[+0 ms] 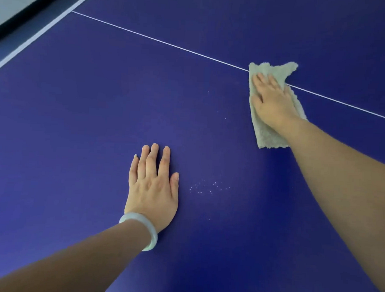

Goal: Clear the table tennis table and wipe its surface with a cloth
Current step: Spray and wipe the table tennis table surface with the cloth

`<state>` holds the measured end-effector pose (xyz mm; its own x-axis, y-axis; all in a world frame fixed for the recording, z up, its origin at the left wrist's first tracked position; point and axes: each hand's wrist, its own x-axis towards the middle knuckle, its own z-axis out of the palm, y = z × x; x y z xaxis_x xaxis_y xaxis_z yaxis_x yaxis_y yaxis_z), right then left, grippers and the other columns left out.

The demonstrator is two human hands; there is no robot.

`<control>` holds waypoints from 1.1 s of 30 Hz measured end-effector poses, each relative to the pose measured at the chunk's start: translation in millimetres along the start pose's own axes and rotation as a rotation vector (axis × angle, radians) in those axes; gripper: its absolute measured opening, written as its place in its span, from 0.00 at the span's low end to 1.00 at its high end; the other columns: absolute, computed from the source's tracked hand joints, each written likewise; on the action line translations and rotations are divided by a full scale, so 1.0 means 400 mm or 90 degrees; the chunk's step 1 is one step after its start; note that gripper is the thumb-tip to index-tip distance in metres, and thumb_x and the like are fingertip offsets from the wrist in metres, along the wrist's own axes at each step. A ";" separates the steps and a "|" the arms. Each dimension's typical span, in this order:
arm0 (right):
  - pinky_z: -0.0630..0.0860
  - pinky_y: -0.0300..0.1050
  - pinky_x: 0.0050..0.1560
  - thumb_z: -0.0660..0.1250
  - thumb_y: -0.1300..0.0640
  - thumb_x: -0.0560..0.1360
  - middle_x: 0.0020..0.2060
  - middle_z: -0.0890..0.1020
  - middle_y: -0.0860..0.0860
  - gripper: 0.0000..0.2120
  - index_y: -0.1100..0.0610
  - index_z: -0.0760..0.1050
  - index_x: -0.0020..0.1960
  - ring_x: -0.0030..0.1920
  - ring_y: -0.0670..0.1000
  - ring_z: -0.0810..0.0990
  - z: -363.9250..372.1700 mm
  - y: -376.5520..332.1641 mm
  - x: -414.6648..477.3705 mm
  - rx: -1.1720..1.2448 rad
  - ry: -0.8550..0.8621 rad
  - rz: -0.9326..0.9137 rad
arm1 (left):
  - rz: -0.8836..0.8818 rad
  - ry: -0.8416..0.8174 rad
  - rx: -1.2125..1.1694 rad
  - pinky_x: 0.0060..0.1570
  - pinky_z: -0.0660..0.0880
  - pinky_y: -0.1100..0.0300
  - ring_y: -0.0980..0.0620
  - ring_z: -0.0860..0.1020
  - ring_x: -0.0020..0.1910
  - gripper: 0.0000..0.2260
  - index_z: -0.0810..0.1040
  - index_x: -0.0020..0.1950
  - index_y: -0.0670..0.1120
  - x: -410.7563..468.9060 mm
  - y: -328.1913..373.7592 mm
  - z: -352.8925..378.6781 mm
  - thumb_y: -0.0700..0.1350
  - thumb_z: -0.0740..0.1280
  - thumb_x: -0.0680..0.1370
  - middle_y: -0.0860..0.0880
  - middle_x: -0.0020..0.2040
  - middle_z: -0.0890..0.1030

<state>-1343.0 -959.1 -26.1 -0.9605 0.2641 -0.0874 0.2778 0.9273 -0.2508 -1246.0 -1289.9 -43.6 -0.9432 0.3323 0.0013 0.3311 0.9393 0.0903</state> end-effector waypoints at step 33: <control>0.44 0.58 0.78 0.41 0.49 0.83 0.80 0.45 0.42 0.26 0.47 0.44 0.81 0.79 0.46 0.40 0.050 -0.008 -0.427 -0.029 0.006 0.171 | -0.008 -0.017 -0.019 0.78 0.47 0.45 0.43 0.51 0.79 0.27 0.56 0.80 0.44 -0.004 0.006 -0.013 0.53 0.44 0.82 0.41 0.79 0.58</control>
<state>-1179.6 -1012.5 -29.7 -0.8528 0.5042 -0.1363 0.5217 0.8348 -0.1758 -1243.8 -1288.5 -38.2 -0.9459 0.3233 -0.0267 0.3181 0.9404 0.1203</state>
